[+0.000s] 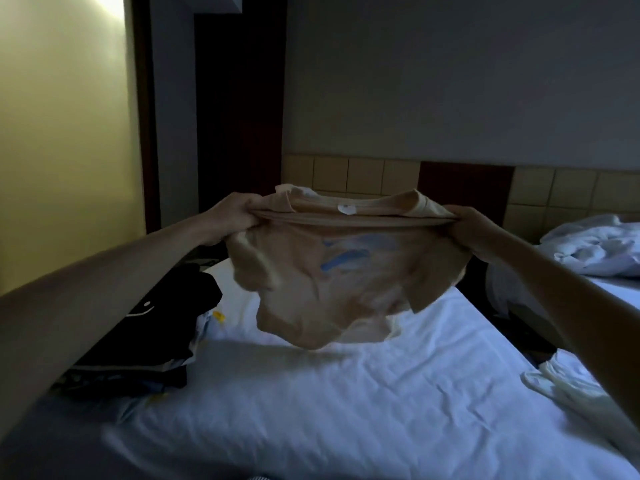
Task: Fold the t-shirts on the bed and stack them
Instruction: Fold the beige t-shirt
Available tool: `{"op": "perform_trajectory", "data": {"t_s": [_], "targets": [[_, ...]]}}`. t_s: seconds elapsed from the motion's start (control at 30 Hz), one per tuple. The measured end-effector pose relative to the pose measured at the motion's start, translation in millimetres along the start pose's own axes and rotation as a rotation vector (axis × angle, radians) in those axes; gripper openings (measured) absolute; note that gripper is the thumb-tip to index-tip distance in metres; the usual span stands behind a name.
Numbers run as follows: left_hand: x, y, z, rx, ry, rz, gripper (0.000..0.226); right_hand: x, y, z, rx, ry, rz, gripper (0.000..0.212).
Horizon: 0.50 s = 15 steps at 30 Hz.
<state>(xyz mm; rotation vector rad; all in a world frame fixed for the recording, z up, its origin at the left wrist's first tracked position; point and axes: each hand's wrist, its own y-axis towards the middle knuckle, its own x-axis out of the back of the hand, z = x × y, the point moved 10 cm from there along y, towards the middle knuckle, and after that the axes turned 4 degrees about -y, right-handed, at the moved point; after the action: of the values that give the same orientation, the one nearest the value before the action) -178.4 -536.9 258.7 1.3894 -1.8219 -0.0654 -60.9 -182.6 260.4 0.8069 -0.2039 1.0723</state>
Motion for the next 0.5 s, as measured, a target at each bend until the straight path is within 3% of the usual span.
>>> {"op": "perform_trajectory", "data": {"t_s": [0.07, 0.13, 0.2, 0.23, 0.3, 0.37, 0.5], "targets": [[-11, -7, -10, -0.056, 0.207, 0.209, 0.039, 6, -5, 13, 0.099, -0.057, 0.048, 0.020], [-19, -15, -7, -0.057, 0.602, 0.336, 0.032, -2, -5, 16, 0.165, -0.412, 0.196, 0.016], [-10, -10, -6, -0.003, 0.864, 0.241, 0.025, -20, -6, 2, 0.110, -0.847, 0.364, 0.018], [-5, -6, -7, 0.017, 0.846, 0.170, 0.024, -22, -3, -4, 0.073, -1.019, 0.360, 0.027], [-2, 3, -5, 0.016, 0.614, 0.108, 0.018, -17, 2, 3, 0.044, -1.073, 0.208, 0.035], [-2, 7, 1, 0.047, 0.285, 0.131, 0.018, -9, 6, 3, 0.042, -0.766, 0.095, 0.027], [-16, -5, 4, 0.144, -0.263, 0.151, 0.016, -13, -1, -9, -0.080, -0.293, 0.170, 0.015]]}}
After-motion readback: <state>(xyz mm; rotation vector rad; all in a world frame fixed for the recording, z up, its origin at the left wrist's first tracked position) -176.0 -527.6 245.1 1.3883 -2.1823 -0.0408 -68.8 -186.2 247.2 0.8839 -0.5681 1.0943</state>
